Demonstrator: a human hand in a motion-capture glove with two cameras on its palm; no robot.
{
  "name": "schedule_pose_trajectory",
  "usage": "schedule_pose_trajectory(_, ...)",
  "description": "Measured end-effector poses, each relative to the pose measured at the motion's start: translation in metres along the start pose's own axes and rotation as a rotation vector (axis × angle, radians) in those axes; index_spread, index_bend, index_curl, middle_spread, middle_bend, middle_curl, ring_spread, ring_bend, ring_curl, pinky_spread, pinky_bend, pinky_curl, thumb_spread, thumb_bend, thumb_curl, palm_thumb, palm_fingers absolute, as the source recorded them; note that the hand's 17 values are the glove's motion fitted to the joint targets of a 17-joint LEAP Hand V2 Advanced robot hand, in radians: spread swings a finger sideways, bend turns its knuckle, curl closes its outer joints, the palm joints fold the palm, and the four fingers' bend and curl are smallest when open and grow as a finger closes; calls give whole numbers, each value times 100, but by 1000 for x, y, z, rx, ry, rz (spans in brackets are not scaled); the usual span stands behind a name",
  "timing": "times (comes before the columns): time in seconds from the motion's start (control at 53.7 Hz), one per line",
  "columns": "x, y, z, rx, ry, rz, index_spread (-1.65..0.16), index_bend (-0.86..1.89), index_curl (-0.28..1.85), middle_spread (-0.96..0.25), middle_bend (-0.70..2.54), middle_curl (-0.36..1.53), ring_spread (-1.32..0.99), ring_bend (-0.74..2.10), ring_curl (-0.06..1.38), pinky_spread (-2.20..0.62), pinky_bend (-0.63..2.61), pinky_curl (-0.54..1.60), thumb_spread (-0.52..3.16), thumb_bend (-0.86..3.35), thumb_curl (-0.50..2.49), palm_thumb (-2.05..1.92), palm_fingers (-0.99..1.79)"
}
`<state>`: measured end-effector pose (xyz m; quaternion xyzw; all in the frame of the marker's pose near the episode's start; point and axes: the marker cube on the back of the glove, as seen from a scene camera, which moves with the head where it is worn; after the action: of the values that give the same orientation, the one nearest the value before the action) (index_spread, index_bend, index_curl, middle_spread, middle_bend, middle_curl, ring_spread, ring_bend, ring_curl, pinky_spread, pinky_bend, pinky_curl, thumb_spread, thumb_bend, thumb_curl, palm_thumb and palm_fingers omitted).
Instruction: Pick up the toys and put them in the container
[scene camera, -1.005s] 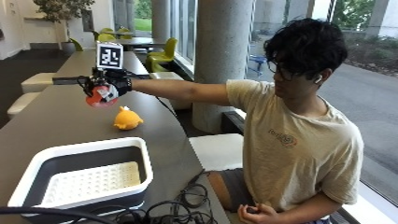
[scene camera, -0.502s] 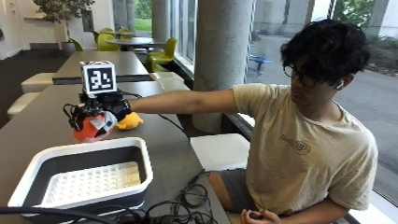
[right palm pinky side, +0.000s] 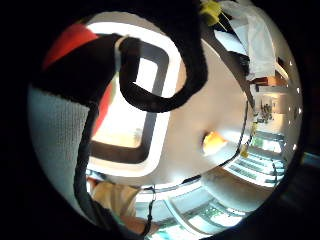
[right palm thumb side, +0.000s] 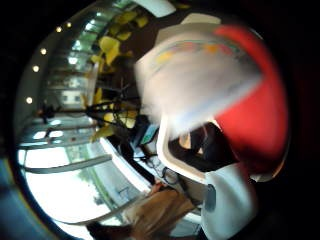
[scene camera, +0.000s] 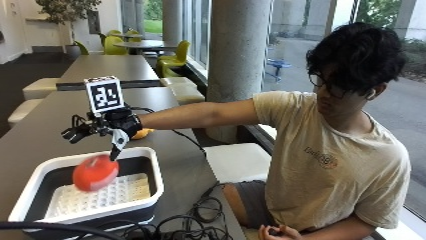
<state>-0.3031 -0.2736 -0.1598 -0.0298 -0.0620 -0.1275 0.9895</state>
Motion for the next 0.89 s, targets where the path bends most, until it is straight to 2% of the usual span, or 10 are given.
schedule_pose_trajectory(0.093, 2, 4, 2, -4, 20, 6, -34, 8, 57, -10, 15, 55, -17, 42, 62, -2, 135, 44, 124, 3, 77, 41, -28)
schedule_pose_trajectory(0.149, 2, 5, 1, 1, 33, 5, -33, 8, 53, -8, 15, 53, -15, 41, 61, -1, 134, 43, 126, 3, 73, 43, -21)
schedule_pose_trajectory(0.205, 2, 7, 0, 10, 52, 3, -32, 9, 49, -5, 13, 49, -11, 33, 58, 1, 132, 42, 126, -1, 69, 39, -26)
schedule_pose_trajectory(0.447, 12, 35, -5, 42, 93, 44, -31, 14, 41, -2, 12, 39, -4, 23, 53, 3, 118, 36, 128, -3, 56, 33, -19)
schedule_pose_trajectory(0.558, 29, 66, 4, 1, 122, 84, -31, 15, 40, -1, 12, 36, -3, 18, 51, 3, 112, 34, 135, -2, 49, 28, -18)
schedule_pose_trajectory(0.819, 106, 171, 40, 37, 133, 77, -29, 17, 39, 0, 10, 28, -1, 13, 42, 2, 108, 33, 154, 0, 40, 24, -21)
schedule_pose_trajectory(0.856, 115, 185, 48, 57, 67, 119, -29, 17, 39, -1, 10, 28, -1, 13, 41, 2, 107, 33, 156, 1, 39, 24, -22)
schedule_pose_trajectory(0.893, 115, 198, 58, 82, -75, 238, -29, 18, 39, 0, 10, 27, 0, 13, 40, 1, 107, 33, 157, 1, 39, 24, -21)
